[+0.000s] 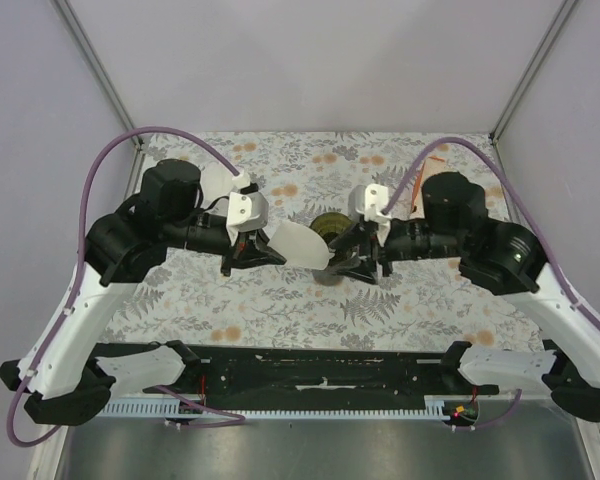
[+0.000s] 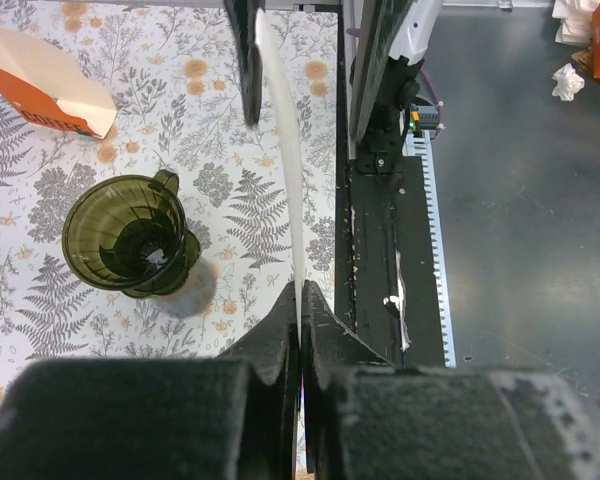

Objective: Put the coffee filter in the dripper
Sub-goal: Pick up the coffee filter from the coffee filter holder.

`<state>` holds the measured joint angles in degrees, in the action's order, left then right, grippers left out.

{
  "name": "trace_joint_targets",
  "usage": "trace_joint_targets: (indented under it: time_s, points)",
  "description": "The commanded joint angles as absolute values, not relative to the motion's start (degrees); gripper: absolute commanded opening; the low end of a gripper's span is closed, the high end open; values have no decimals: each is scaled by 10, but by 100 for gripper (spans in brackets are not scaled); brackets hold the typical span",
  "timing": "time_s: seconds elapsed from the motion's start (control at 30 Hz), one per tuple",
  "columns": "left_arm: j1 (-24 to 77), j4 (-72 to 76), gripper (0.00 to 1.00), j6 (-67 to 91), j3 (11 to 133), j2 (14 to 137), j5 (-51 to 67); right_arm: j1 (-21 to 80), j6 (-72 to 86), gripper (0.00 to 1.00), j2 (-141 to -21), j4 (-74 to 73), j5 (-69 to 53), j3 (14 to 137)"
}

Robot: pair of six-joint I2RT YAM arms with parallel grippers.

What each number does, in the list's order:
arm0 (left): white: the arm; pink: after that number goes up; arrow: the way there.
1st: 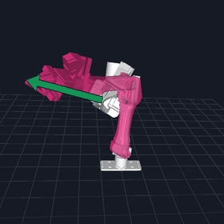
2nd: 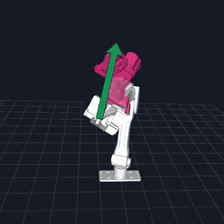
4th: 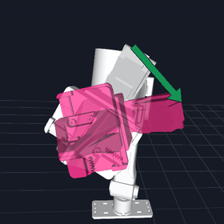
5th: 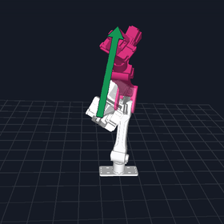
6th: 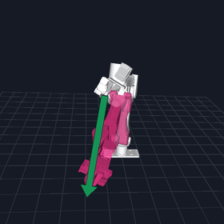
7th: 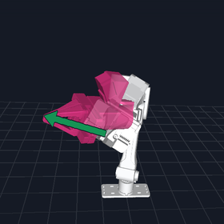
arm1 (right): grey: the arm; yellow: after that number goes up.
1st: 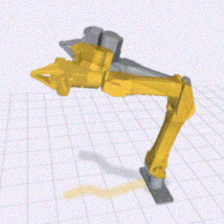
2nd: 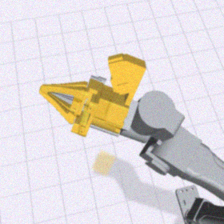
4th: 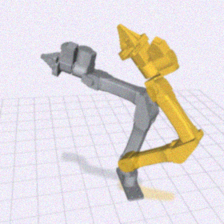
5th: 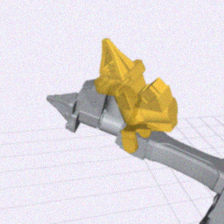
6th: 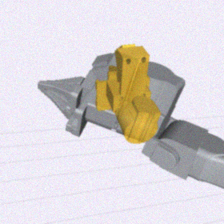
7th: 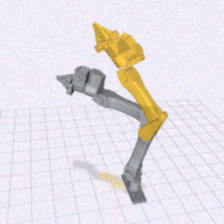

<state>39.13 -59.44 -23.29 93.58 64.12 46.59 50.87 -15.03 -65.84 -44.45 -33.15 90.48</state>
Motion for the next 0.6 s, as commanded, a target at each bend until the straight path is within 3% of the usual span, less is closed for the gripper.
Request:
trace_joint_targets:
  time_s: [0.0,0.4,0.57]
  points:
    - [395,-569,2,-214,924,609,479,502,-172,52,-569,-438,-293,864]
    - [396,-569,2,-227,918,605,477,500,-128,49,-600,-443,-306,894]
    - [396,-569,2,-228,918,603,477,499,-120,35,-627,-443,-317,919]
